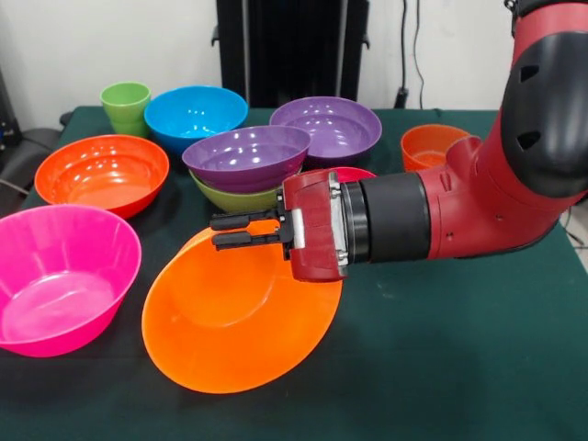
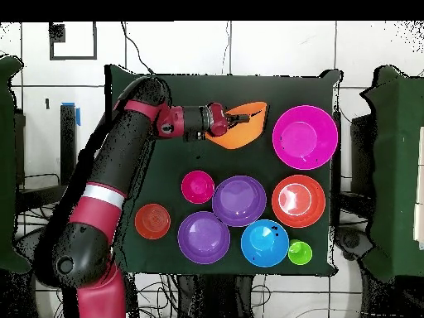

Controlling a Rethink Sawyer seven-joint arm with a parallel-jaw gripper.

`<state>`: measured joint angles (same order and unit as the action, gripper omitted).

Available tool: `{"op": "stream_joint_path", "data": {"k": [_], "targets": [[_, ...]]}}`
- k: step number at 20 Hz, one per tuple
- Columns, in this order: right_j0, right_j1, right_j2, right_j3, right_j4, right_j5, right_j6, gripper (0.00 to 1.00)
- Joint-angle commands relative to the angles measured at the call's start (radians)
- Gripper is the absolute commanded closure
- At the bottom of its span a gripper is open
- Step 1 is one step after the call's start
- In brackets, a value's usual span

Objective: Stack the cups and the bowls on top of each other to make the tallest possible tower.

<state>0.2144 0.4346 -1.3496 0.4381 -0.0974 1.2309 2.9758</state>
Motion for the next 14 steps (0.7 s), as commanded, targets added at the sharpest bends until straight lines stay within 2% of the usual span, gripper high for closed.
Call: {"op": "stream_joint_path", "data": {"k": [1, 14], "targets": [[-0.034, 0.249, 0.184, -0.265, 0.253, -0.102, 0.421, 1.00], [-0.133, 0.304, 0.058, -0.439, 0.305, 0.048, 0.614, 1.00]]}}
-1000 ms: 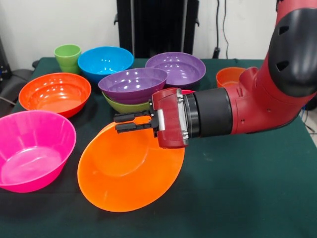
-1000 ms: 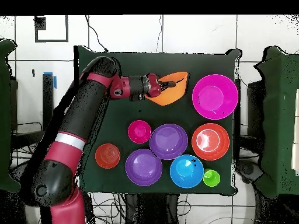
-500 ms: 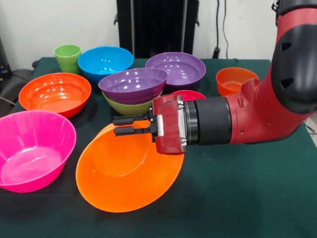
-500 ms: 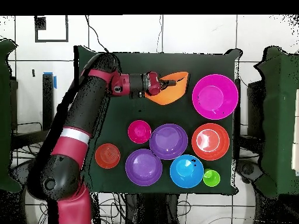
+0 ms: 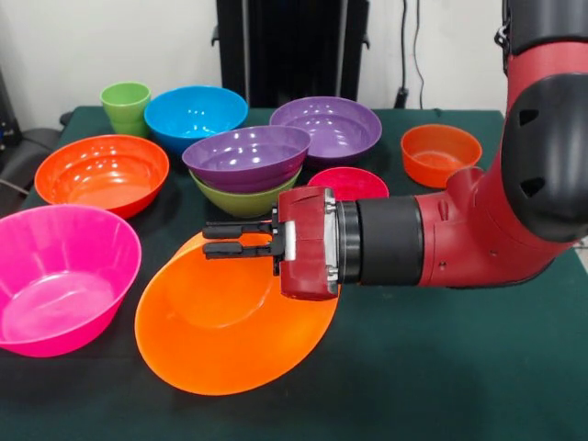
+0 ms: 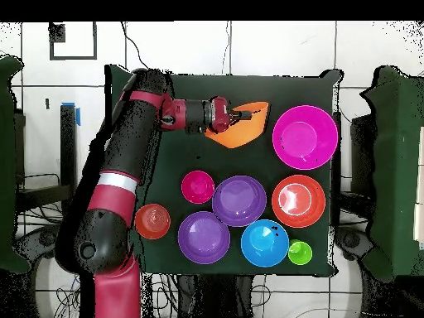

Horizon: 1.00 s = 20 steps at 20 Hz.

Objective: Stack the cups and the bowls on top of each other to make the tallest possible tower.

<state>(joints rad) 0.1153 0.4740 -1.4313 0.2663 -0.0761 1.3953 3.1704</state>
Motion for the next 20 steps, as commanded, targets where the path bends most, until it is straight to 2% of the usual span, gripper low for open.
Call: {"op": "stream_joint_path", "data": {"k": [1, 8, 14, 15, 20], "targets": [[-0.041, 0.268, 0.129, -0.279, 0.288, -0.106, 0.437, 1.00], [-0.074, 0.280, 0.076, -0.329, 0.315, -0.054, 0.527, 1.00], [-0.090, 0.284, 0.036, -0.347, 0.342, -0.011, 0.529, 1.00], [-0.092, 0.285, 0.031, -0.349, 0.345, -0.010, 0.531, 0.00], [-0.093, 0.285, 0.028, -0.349, 0.350, -0.009, 0.534, 0.00]]}}
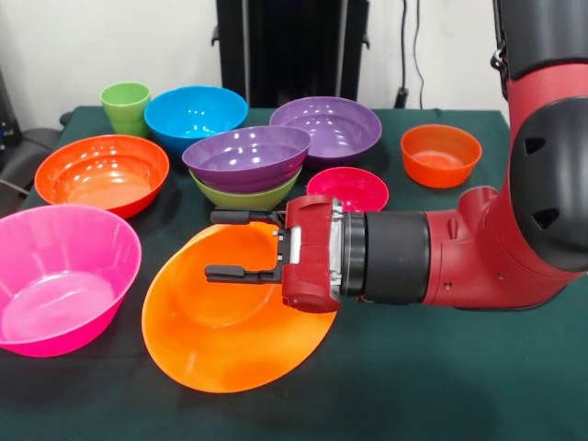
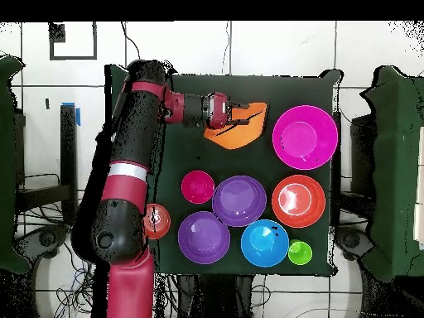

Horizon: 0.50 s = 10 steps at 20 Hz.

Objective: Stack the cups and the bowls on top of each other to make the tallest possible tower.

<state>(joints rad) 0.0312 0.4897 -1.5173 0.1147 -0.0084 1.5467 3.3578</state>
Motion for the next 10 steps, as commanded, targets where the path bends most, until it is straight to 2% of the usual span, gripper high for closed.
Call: {"op": "stream_joint_path", "data": {"k": [1, 10], "targets": [[-0.009, 0.269, 0.115, -0.197, 0.285, -0.162, 0.345, 0.00], [-0.017, 0.267, 0.092, -0.192, 0.336, -0.164, 0.376, 0.00]]}}
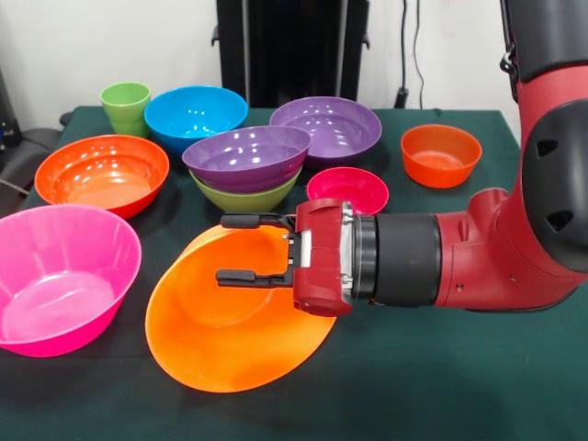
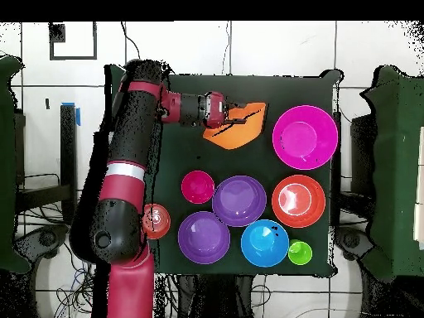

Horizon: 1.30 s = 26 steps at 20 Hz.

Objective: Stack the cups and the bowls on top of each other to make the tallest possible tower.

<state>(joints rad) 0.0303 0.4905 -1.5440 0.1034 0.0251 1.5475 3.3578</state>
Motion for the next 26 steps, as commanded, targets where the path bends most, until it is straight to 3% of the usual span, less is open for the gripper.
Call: {"op": "stream_joint_path", "data": {"k": [1, 11, 19, 26], "targets": [[-0.018, 0.265, 0.113, -0.180, 0.312, -0.163, 0.381, 0.00], [-0.041, 0.262, 0.026, -0.159, 0.468, -0.160, 0.490, 0.00], [-0.046, 0.256, -0.077, -0.123, 0.594, -0.225, 0.595, 0.00], [-0.058, 0.253, -0.199, -0.100, 0.701, -0.249, 0.626, 0.00]]}}
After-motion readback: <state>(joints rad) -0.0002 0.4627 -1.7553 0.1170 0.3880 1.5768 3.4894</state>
